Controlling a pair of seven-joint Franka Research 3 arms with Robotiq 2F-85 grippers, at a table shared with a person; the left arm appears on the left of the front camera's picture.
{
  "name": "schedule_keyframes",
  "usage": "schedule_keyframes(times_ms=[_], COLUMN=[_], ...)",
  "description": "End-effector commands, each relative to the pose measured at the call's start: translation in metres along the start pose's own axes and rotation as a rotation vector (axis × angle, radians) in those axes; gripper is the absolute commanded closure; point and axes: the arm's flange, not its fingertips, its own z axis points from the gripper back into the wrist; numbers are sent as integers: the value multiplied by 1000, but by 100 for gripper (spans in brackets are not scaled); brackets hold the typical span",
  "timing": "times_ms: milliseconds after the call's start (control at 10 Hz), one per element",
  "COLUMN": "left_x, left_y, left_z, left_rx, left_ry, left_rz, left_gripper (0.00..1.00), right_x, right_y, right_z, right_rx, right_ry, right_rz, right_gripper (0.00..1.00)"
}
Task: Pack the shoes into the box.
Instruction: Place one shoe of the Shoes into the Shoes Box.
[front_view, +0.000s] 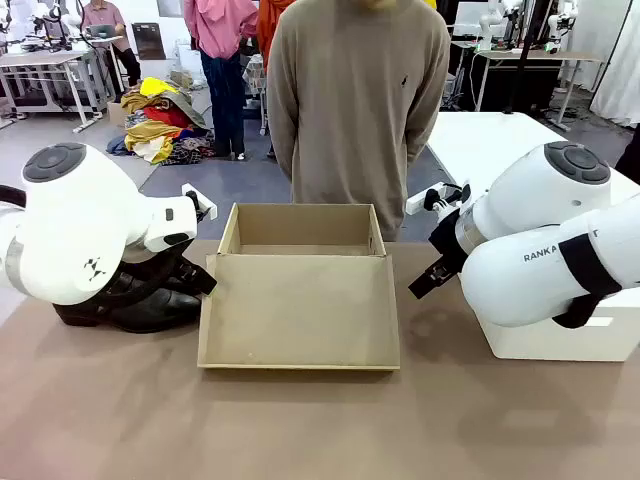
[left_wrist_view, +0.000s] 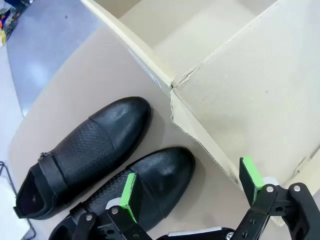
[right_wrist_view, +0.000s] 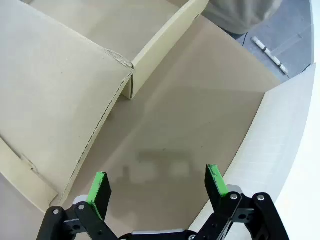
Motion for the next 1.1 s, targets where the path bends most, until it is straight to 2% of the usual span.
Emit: schedule_keyframes(times_ms=[0, 1000], left_x=[0, 0], left_y=[0, 0], left_z=[0, 0], left_rx=[0, 0], left_ry=[0, 0], left_rz=[0, 0], left_gripper=[0, 0], right_x=[0, 0], right_y=[0, 0], right_z=[0, 0], right_rx=[0, 0], right_ry=[-1, -1], right_rz=[0, 0], right_gripper=[0, 0])
